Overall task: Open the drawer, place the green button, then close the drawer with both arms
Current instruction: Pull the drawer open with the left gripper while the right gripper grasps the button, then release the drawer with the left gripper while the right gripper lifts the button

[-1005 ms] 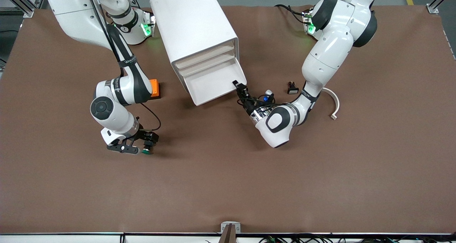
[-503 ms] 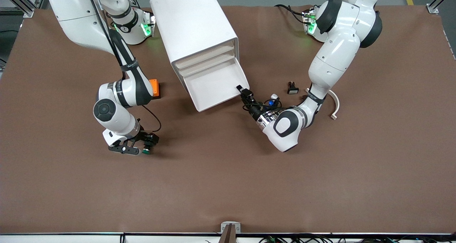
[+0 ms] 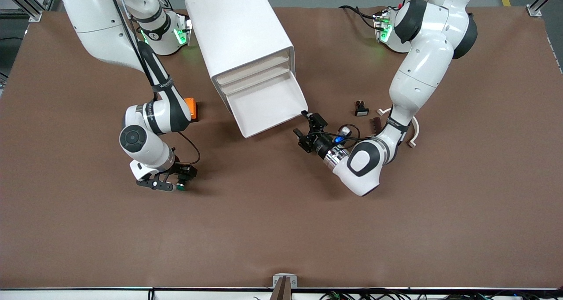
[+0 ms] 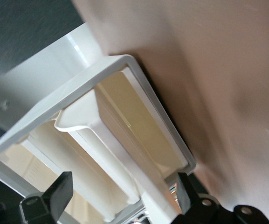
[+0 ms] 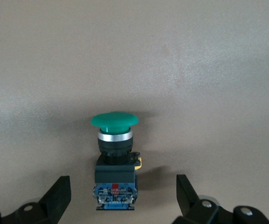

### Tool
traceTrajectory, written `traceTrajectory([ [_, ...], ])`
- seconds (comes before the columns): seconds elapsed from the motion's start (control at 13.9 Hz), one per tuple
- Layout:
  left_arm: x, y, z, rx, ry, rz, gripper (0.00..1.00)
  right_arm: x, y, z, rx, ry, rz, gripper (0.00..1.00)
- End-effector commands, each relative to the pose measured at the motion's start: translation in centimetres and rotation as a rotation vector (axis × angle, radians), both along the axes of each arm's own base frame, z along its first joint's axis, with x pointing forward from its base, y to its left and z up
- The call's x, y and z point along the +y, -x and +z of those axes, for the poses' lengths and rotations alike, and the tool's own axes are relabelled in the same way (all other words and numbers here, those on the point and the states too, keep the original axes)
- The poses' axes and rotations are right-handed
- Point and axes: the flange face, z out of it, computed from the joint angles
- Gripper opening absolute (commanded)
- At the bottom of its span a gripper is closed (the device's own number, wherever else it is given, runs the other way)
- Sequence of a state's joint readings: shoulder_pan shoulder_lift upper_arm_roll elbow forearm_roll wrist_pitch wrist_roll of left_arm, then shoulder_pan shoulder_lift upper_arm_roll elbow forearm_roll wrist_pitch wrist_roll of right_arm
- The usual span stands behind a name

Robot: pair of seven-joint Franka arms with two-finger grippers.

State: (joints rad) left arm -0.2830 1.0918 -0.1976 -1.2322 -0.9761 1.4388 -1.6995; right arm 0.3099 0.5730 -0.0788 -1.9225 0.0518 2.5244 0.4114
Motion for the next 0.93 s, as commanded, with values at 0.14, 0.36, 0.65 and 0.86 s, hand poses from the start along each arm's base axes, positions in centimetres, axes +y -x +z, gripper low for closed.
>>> traceTrajectory([
  [0.14, 0.8, -4.0, 5.5, -0.387, 0.193, -0.077, 0.99, -0.1, 0.0, -0.8, 0.0, 0.011, -0.032, 1.0],
  [0.36, 0.8, -5.8, 9.1, -0.712, 0.226, -0.199, 0.99, -0.1, 0.0, -1.1, 0.005, 0.009, -0.039, 0.99],
  [0.65, 0.0, -7.7, 13.9, -1.079, 0.157, -0.384, 0.99, 0.6, -0.1, -1.6, 0.006, 0.012, -0.084, 0.99],
  [0.86, -2.6, -7.3, 15.8, -1.269, 0.035, -0.567, 0.99, 0.6, -0.2, -1.5, 0.003, 0.012, -0.083, 0.97],
])
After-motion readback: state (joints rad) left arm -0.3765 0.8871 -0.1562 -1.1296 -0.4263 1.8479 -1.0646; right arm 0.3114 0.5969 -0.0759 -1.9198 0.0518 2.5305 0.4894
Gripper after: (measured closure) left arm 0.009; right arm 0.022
